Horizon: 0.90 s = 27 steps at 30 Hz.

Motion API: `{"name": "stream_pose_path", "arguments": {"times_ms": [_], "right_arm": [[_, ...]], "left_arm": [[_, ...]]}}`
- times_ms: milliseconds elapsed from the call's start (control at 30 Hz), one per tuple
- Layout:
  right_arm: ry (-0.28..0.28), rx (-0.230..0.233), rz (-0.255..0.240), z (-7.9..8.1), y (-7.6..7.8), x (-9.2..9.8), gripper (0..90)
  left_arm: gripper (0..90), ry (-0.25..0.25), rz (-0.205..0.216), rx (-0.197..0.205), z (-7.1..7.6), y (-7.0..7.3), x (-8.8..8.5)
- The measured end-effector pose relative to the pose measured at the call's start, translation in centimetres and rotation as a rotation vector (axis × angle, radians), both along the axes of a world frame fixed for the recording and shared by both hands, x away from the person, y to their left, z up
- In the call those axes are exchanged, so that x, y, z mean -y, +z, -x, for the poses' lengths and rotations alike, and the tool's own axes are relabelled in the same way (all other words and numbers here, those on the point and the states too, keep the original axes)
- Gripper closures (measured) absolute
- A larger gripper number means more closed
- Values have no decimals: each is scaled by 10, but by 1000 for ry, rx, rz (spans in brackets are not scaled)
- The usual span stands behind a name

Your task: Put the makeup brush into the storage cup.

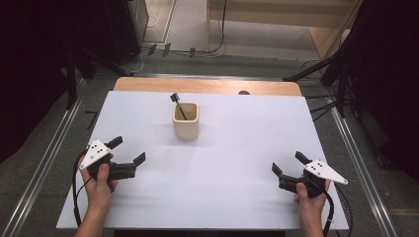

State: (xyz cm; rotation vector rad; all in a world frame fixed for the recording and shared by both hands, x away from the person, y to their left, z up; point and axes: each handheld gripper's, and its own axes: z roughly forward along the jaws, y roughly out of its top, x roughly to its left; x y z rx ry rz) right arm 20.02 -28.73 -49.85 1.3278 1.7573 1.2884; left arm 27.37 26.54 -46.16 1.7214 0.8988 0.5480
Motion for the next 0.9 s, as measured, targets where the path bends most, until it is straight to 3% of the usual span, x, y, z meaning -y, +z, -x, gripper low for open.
{"name": "stream_pose_path", "arguments": {"times_ms": [600,900], "right_arm": [[-3,1,-5,0,0,0,65],[2,0,0,0,-1,-1,65]], "left_arm": [[0,40,-13,-5,13,-8,-26],[0,68,2,0,14,-8,-37]]}}
